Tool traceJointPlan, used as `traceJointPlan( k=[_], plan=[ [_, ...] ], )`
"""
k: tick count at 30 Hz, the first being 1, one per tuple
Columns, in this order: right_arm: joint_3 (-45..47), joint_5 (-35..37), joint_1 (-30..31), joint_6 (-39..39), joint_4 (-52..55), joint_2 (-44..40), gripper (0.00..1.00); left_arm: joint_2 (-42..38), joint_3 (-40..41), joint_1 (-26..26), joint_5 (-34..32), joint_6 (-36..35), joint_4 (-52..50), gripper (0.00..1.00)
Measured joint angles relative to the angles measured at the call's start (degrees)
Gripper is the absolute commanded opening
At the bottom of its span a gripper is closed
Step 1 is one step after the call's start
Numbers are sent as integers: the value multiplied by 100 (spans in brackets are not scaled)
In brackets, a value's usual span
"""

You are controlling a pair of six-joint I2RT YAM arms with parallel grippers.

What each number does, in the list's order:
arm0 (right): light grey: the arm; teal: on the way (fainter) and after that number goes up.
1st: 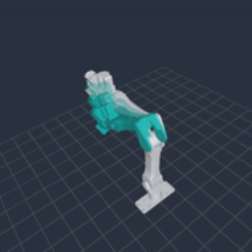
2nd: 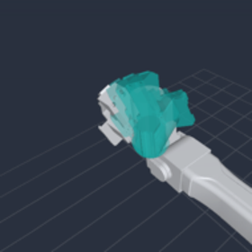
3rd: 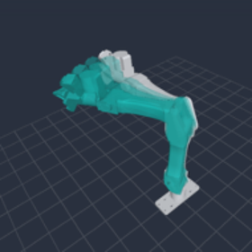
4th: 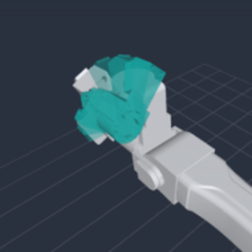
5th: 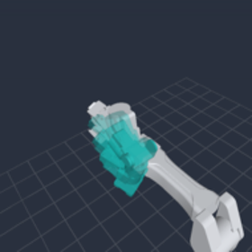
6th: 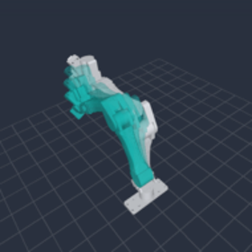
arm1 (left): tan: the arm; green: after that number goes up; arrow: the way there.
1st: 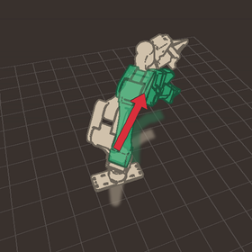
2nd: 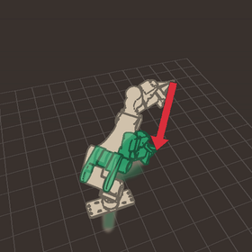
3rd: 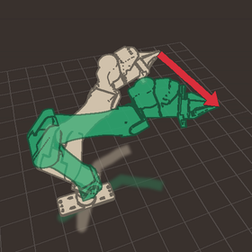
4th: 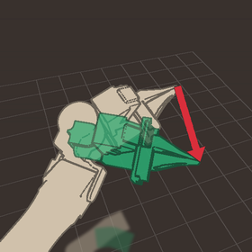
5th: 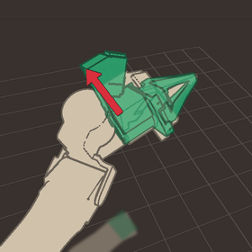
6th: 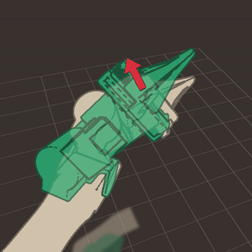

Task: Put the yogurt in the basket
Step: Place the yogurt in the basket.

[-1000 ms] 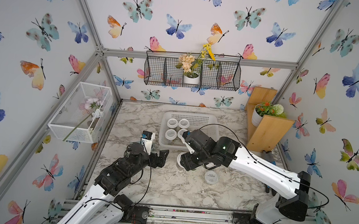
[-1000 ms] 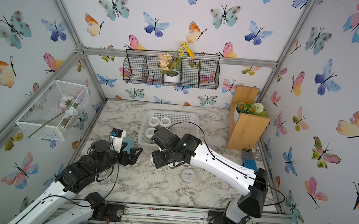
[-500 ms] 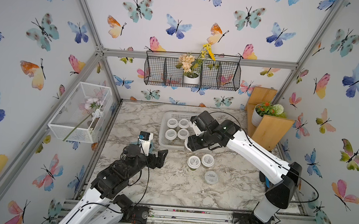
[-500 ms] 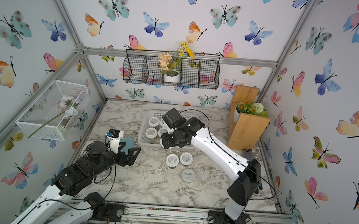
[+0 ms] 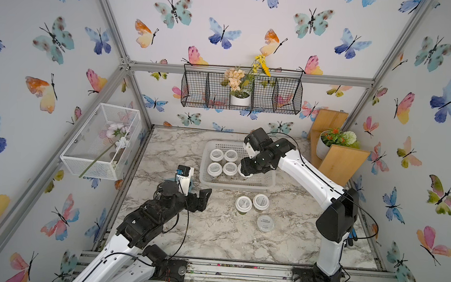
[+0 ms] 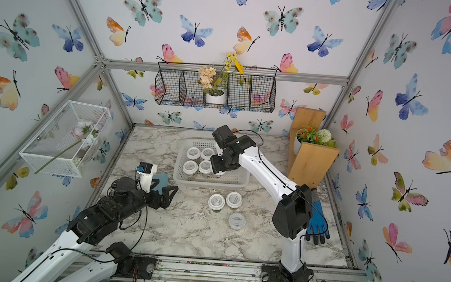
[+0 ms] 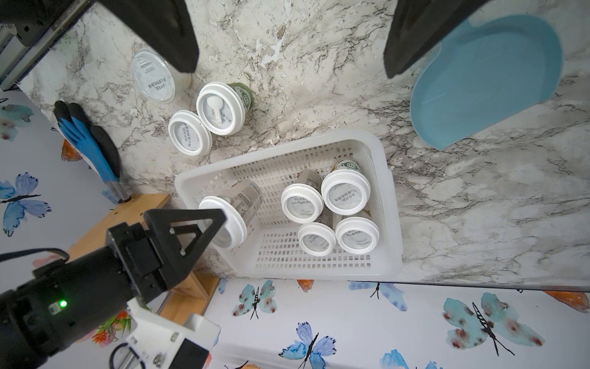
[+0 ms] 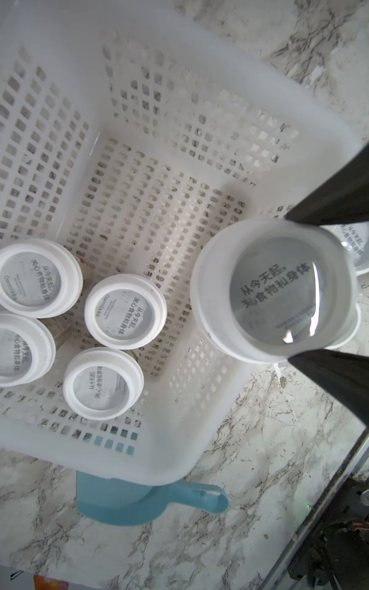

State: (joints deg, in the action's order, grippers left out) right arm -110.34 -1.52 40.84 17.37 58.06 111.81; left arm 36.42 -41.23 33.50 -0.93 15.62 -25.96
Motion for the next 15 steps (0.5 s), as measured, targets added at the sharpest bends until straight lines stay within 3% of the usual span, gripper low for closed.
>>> traceJointPlan(
  k=[15],
  plan=[
    [-1283,101,-428,-157,-37,1248,59,256,0,0,291,-42,2,96]
  ],
)
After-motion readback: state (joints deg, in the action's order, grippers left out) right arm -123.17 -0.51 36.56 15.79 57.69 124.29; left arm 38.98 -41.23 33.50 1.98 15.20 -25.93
